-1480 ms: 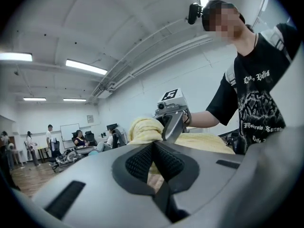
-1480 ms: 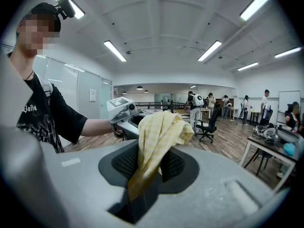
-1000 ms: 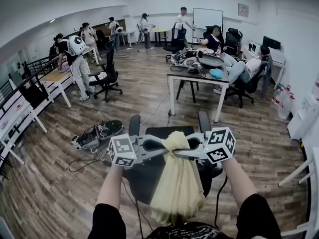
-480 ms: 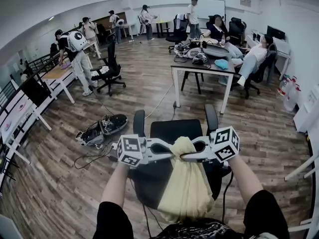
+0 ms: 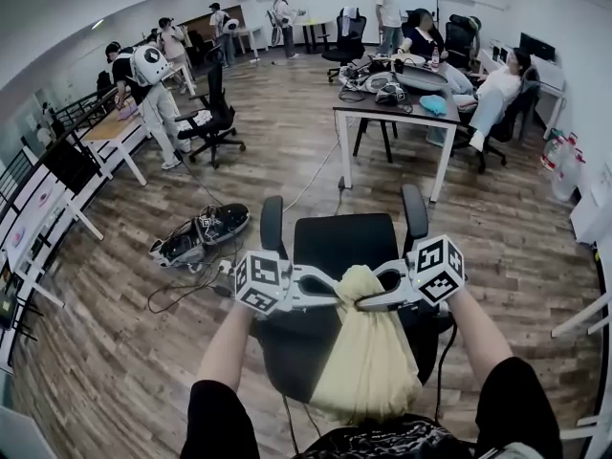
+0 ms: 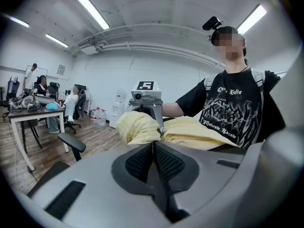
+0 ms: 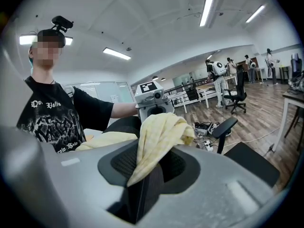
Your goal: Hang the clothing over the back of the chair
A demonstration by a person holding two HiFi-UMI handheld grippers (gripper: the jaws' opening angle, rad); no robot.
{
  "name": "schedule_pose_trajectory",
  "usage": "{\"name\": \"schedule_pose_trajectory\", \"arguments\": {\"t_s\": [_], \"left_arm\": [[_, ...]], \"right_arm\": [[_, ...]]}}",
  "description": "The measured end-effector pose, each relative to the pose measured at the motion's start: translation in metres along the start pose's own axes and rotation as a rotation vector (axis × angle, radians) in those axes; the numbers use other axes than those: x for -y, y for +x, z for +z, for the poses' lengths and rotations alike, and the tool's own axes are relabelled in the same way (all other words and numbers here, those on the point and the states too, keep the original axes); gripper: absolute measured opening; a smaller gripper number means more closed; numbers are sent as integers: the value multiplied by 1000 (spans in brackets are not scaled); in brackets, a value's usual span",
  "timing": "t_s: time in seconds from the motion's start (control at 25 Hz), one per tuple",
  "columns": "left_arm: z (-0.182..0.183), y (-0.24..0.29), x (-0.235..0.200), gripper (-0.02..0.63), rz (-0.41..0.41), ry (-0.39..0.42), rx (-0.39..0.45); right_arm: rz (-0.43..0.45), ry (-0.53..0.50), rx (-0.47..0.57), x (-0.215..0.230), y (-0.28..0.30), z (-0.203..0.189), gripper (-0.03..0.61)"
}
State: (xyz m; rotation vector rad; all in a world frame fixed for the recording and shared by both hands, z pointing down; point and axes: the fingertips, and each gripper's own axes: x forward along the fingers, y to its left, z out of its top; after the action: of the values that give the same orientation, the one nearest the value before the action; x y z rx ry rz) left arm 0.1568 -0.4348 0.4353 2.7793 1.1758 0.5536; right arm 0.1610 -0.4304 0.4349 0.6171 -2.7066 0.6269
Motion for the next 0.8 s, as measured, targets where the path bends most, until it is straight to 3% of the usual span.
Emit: {"name": "schedule_pose_trajectory", "arguments": {"t_s": [0.16, 0.32, 0.64, 0.72, 0.8], "left_arm": [[-19, 6, 0, 12, -48, -45, -53], [-26, 9, -2, 12, -67, -79, -55], [-34, 9, -6, 17, -94, -157, -30], [-39, 9, -6, 56, -97, -181, -30], [-45, 8, -6, 143, -103, -203, -45]], "right_arm": [[54, 21, -51, 3, 6, -14, 115], [128, 74, -44, 5, 7, -20, 123], [177, 129, -39, 7, 8, -28, 140], [175, 151, -58, 8, 10, -32, 147], [190, 177, -81, 7, 10, -36, 149]]}}
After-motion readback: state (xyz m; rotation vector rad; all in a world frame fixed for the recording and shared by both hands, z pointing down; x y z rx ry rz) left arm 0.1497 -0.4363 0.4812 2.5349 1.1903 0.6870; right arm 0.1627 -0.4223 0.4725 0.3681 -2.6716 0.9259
